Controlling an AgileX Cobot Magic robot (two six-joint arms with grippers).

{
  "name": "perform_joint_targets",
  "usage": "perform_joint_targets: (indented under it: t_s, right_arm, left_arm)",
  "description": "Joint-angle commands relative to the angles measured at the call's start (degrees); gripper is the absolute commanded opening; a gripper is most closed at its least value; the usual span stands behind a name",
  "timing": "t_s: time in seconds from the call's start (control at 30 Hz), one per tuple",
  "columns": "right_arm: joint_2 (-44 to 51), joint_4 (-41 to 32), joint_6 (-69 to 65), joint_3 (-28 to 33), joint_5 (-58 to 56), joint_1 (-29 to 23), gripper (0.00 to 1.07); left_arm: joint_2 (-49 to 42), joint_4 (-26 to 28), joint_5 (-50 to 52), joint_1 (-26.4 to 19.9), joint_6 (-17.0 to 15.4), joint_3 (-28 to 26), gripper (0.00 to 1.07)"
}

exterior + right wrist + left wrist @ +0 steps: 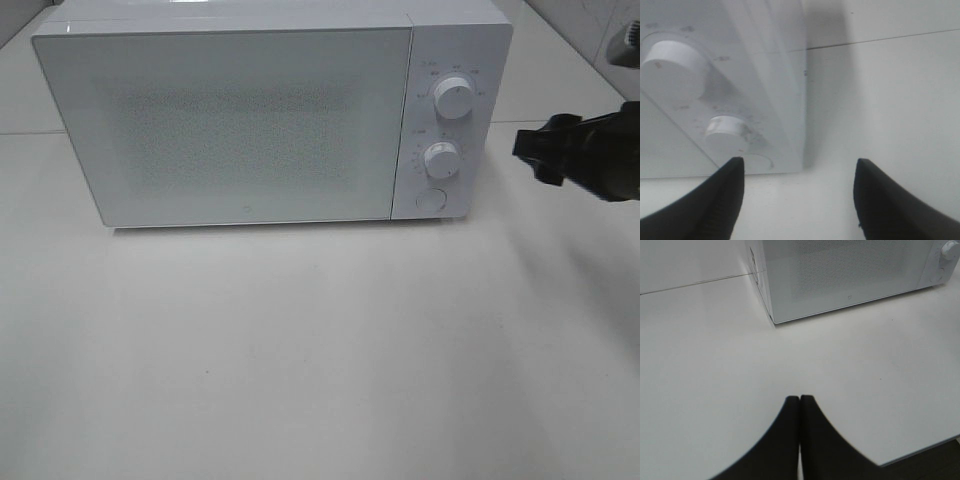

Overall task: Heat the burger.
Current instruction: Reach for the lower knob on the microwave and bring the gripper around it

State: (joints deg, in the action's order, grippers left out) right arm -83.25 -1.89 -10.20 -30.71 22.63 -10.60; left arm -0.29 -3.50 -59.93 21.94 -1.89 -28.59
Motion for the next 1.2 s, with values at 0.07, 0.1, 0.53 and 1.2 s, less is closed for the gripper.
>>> perform_joint_targets:
  t_s: [0.07, 0.1, 0.53, 1.2]
  right_arm:
    - [-4.3, 0.9, -0.2, -0.3, 6.9, -5.4, 0.64]
    - [-4.3, 0.9, -0.2, -0.3, 6.9, -5.4, 0.64]
    - [-18.2, -10.7, 17.4, -0.3, 29.1, -14.7, 0.64]
    - [-31.7, -12.9, 16.4, -2.1, 50.9, -15.4, 0.69]
  left_arm:
    - [-1.0, 0.5, 0.6, -0.2, 0.1, 0.2, 0.00]
    - [-1.0, 0.5, 0.6, -0.2, 0.1, 0.2, 0.00]
    - [-1.0, 0.5, 0.6, -0.2, 0.1, 0.2, 0.00]
    - [-1.0, 0.5, 0.6, -0.2, 0.1, 0.2, 0.00]
